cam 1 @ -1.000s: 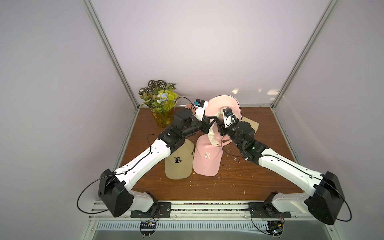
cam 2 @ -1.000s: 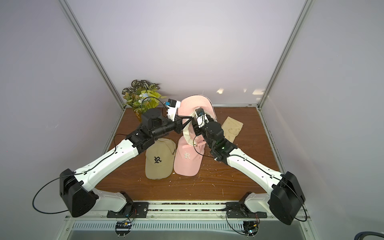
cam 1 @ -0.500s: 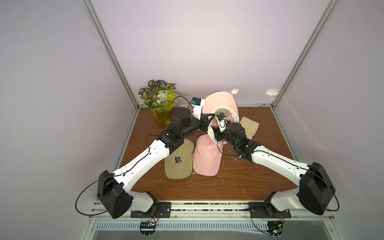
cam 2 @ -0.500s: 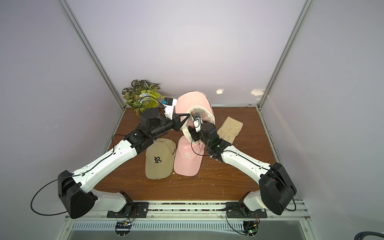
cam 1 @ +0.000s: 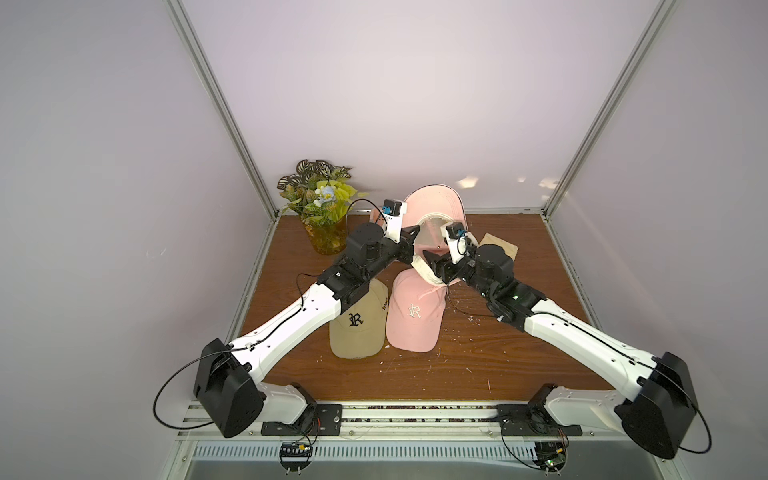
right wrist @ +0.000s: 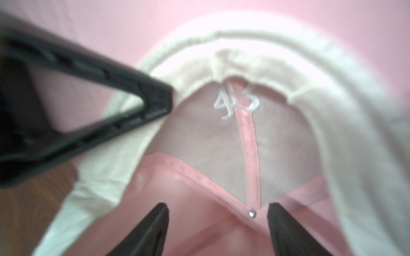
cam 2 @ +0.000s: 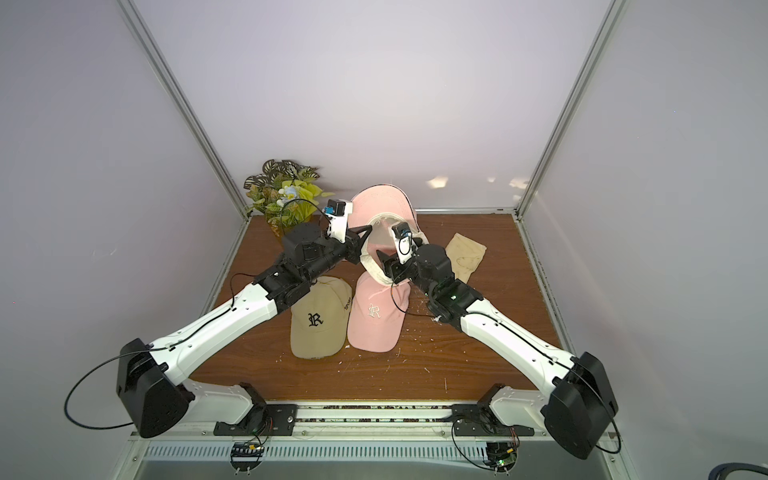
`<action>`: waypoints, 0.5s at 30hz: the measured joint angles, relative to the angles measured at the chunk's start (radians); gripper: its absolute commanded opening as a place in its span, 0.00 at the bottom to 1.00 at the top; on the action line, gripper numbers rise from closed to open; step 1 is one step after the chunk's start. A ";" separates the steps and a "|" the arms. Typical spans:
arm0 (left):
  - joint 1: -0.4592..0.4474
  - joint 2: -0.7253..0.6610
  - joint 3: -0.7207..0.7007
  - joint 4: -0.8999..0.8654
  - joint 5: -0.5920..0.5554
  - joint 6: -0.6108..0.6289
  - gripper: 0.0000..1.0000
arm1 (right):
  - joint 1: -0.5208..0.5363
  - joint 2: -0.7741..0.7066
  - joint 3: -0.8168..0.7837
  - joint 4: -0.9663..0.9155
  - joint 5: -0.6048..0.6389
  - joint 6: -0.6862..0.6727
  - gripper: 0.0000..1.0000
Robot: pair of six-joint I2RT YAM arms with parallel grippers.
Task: Turn the baseball cap inside out
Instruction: Turn over the baseball cap.
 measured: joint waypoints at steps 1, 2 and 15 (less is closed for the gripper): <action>-0.001 0.000 -0.001 0.012 -0.004 0.010 0.05 | -0.002 -0.023 0.000 0.017 -0.008 0.005 0.81; -0.002 0.000 -0.001 0.027 -0.005 0.019 0.05 | -0.006 -0.045 -0.001 0.037 -0.016 0.010 0.81; 0.002 0.000 -0.072 0.167 0.016 0.068 0.03 | -0.174 -0.183 -0.121 0.140 -0.006 0.168 0.76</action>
